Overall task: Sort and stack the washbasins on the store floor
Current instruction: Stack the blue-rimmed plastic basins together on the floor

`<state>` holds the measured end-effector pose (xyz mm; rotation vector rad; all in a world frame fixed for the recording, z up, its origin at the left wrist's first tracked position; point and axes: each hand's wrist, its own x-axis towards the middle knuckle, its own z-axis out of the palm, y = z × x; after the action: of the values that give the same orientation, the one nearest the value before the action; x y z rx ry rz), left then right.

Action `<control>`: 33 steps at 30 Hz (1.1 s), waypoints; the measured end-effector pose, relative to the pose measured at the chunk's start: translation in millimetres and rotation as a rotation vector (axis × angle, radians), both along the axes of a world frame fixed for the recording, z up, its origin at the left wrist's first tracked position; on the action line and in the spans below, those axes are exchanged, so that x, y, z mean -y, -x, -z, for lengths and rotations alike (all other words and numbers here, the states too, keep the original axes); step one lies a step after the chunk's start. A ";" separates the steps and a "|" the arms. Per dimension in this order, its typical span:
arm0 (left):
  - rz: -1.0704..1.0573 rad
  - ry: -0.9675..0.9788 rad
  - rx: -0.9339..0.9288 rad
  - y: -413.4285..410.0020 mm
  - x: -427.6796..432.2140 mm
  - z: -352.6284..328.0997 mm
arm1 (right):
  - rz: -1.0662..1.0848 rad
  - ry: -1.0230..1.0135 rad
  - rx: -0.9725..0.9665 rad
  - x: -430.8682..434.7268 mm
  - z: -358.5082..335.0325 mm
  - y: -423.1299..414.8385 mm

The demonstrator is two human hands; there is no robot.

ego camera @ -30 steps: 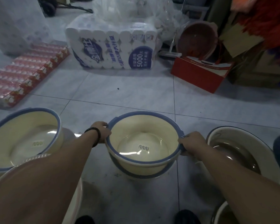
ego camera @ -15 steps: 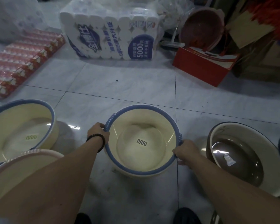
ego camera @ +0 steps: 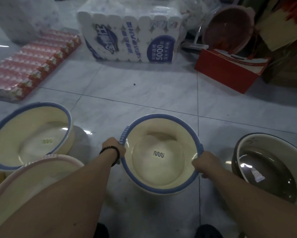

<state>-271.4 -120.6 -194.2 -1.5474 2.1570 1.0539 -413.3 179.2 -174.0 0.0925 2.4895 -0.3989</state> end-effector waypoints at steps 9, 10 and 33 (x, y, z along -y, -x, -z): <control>-0.058 -0.115 -0.117 -87.3 74.8 -24.7 | -0.543 0.170 -0.029 125.8 -72.7 -53.2; -0.009 0.011 -0.088 -101.7 83.8 -33.1 | -0.573 0.227 0.065 141.0 -76.8 -65.6; 0.040 0.393 0.212 -133.8 175.8 23.8 | -0.686 0.322 0.345 313.3 -11.6 -166.3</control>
<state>-137.5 -296.4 -218.1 -1.6777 2.3245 0.4421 -247.0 -134.1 -162.5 -0.7366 1.9345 -0.4308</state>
